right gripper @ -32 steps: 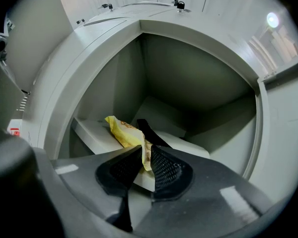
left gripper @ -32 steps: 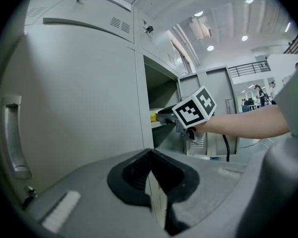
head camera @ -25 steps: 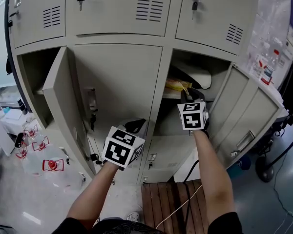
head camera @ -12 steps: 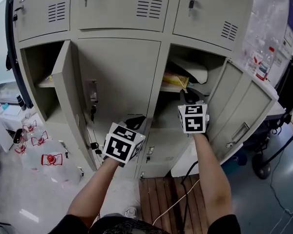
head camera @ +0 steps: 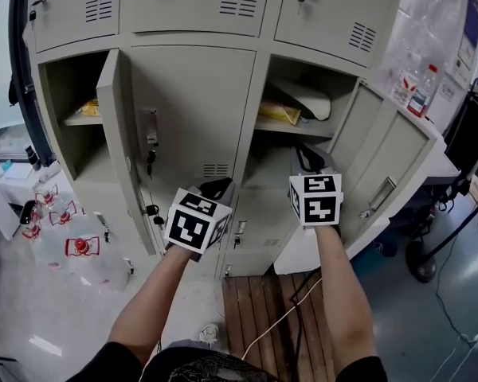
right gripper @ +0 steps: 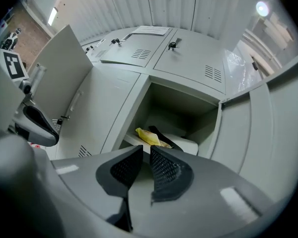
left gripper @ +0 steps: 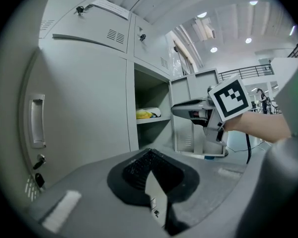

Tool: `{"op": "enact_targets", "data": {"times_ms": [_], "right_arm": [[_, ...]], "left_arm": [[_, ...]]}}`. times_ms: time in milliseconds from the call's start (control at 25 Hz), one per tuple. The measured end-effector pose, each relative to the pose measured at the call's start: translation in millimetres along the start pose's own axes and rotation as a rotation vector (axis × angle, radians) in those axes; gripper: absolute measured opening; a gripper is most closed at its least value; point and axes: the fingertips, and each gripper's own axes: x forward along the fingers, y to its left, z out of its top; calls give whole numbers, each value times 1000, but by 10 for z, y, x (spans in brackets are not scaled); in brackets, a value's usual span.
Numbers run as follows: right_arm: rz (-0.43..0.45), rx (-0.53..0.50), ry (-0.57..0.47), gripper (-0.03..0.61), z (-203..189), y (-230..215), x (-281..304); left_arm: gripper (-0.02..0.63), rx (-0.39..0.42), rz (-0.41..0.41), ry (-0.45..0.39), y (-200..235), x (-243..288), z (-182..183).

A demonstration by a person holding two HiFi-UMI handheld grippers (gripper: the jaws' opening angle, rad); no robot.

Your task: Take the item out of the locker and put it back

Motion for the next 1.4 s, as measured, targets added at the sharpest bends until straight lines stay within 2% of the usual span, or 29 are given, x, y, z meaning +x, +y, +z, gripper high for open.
{"op": "enact_targets", "data": {"times_ms": [560,840,1120,1400], "right_arm": [[32,101,15,49,-209,270,-1117],[97,131,5,46,-220,557,-1556],[170,138,-11,38,-183,925,-1792],[216,214,-30,26,-99,1243,-1883]], "left_arm": [[2,5,38,-4,-406,-636,-118],[2,4,82,4,-529,-1033,-242],[2,-7,161,10,-439,-1500,-346],[2,-33,242,21,-192,-1947,-515]]}}
